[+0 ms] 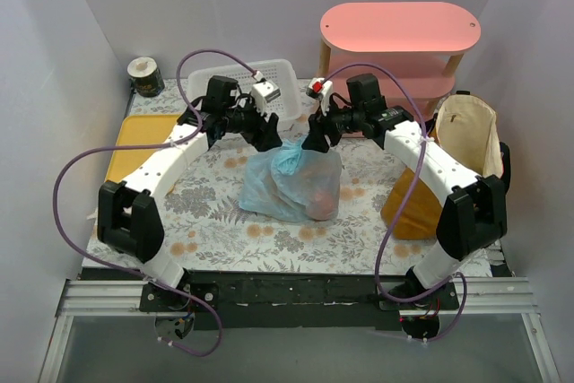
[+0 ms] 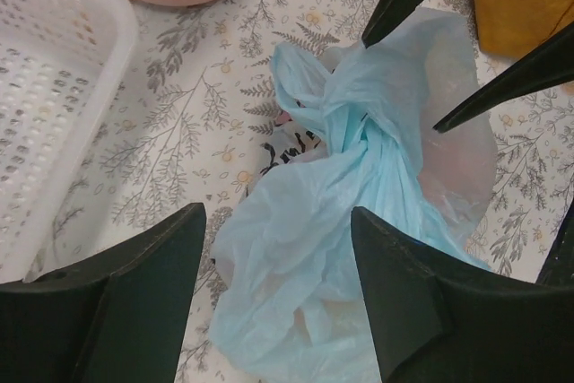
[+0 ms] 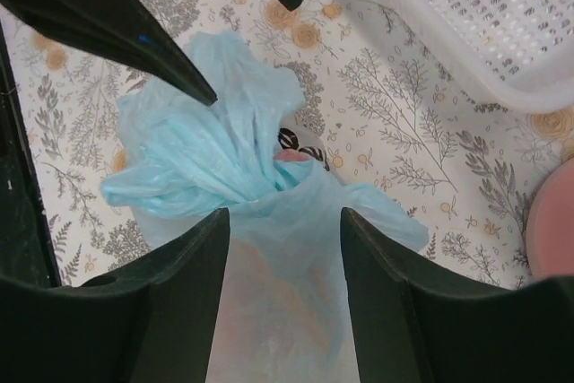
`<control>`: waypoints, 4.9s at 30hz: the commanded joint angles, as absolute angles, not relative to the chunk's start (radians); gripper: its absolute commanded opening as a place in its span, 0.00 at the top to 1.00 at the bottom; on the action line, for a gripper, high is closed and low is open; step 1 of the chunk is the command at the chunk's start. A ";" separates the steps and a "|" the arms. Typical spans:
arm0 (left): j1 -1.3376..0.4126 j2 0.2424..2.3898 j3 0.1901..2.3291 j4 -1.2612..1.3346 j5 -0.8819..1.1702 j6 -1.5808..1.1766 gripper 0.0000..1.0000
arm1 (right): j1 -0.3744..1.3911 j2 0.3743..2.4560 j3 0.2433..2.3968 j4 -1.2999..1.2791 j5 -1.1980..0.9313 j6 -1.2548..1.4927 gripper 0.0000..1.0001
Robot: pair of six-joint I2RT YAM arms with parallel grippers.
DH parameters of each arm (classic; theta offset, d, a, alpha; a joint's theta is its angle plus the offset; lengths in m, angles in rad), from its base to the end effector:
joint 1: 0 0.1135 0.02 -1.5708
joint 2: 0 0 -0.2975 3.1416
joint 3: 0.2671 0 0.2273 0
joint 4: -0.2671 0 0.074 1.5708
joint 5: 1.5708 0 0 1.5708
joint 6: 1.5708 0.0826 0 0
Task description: Untie the knot of the grocery bags and take out the mixed food
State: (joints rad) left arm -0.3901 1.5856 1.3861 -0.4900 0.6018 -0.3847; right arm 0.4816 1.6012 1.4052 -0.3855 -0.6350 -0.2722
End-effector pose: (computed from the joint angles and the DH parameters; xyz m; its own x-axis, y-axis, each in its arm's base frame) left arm 0.3159 -0.1805 0.3359 -0.8146 0.0005 -0.5800 0.4442 0.6435 -0.6234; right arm 0.3080 0.2163 0.3498 -0.2505 -0.3751 -0.8925 -0.9132 0.3977 0.0892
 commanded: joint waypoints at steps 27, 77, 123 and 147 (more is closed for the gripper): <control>-0.396 1.434 1.262 -0.407 0.495 -0.399 1.00 | 0.489 1.601 1.433 -0.311 -0.617 -0.183 0.27; -0.342 1.361 1.348 -0.391 0.301 -0.528 0.16 | 0.520 1.753 1.777 -0.687 -0.630 -0.696 0.31; -0.353 1.489 1.385 -0.284 0.419 -0.604 0.14 | 0.578 1.677 1.703 -0.470 -0.258 -0.531 0.99; -0.414 1.732 1.543 -0.267 0.173 -0.673 0.90 | 0.577 1.502 1.552 -0.411 -0.112 -0.278 0.99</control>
